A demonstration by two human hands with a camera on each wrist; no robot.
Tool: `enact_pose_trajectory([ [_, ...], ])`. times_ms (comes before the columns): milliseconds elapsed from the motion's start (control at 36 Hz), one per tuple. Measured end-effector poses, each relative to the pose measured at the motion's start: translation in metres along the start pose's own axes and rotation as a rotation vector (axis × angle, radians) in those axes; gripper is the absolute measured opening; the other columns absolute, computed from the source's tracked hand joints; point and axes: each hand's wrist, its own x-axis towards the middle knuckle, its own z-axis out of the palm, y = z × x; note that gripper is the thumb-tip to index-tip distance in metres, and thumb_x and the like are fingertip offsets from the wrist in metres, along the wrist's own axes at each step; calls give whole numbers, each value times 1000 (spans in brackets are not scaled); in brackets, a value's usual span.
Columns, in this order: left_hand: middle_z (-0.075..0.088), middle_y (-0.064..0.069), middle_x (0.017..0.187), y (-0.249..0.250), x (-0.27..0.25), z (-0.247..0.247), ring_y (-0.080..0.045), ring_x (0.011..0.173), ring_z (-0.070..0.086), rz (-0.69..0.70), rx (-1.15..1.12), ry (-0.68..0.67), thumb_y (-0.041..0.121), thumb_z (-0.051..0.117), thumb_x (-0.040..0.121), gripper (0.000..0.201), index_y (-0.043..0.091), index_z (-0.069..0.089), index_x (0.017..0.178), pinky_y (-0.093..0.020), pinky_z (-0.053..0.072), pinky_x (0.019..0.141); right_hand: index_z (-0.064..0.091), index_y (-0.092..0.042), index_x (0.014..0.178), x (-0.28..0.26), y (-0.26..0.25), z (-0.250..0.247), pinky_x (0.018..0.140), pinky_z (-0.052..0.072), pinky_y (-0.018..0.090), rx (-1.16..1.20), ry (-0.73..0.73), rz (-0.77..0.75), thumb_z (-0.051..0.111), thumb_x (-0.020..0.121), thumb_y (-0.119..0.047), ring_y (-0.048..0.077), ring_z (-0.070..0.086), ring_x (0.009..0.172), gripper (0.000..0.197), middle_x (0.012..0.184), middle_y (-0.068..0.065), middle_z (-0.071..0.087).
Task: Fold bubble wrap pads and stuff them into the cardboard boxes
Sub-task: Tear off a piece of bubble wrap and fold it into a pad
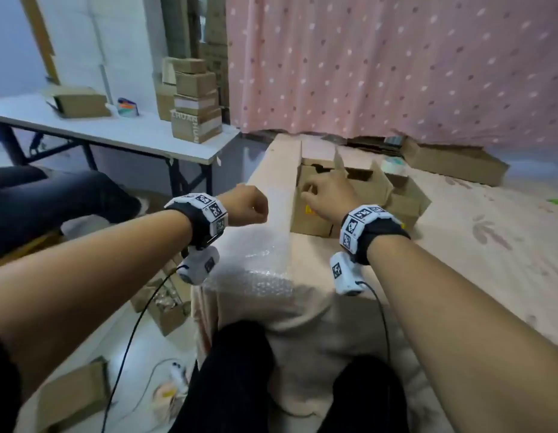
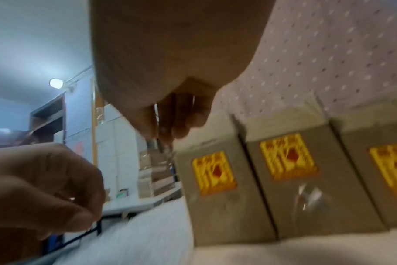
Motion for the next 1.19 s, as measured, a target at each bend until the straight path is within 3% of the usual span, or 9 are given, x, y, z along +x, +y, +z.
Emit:
enact_pose_trajectory([
  [111,69,11,84,-5,-21,34,-1,71,57,-38,-4,-120,38,74,88,18,20,77,91,-19,41,66,76,-18,96,-14,-12,41,78,54,31,79,-309,4,73,87,-28,17,67,86,14,89,-2,69],
  [167,67,14,83,-9,-26,49,0,72,56,-55,-51,-138,41,74,87,17,24,75,89,-17,38,65,77,-17,104,-22,-13,60,77,52,28,105,-391,8,77,85,-30,15,66,88,23,94,-2,70],
  [250,63,16,83,-16,-31,65,-3,74,56,-57,-116,-90,38,75,87,13,25,75,88,-23,40,70,77,-16,102,-30,-4,87,74,46,25,183,-445,46,81,82,-26,14,64,84,23,95,-1,71],
  [361,65,9,88,-20,-36,86,-11,78,59,-84,-246,50,28,75,88,6,22,75,86,-30,46,78,77,-22,89,-41,9,113,76,46,27,331,-310,126,81,80,-18,13,61,81,10,91,-1,71],
  [556,69,2,97,-22,-40,103,-18,88,58,15,-41,204,31,63,96,16,18,72,97,-37,46,85,79,-21,81,-51,13,141,70,45,23,410,-87,183,77,83,-17,11,61,74,4,87,-3,70],
  [778,68,-11,102,-11,-33,107,-29,93,60,22,167,155,27,51,101,24,9,66,104,-43,47,86,76,-21,82,-46,9,144,73,39,24,351,-80,224,72,87,-22,15,61,83,7,81,-8,67],
  [917,66,-13,103,-4,-32,100,-31,92,61,-9,181,86,24,49,102,22,7,61,107,-42,48,82,75,-16,77,-41,5,143,78,47,29,341,-70,231,71,88,-19,20,62,83,12,79,-4,68],
  [1056,67,-9,100,-6,-35,99,-28,89,61,-30,66,113,25,50,102,19,10,62,104,-39,48,81,76,-16,75,-46,11,149,70,45,27,477,0,248,74,84,-17,14,59,71,9,74,-6,68],
  [1194,66,1,91,-17,-35,97,-19,88,61,-91,-266,145,37,49,104,30,16,67,95,-33,43,79,75,-19,75,-47,12,148,70,51,29,627,25,291,77,82,-19,11,60,68,8,74,-6,71],
])
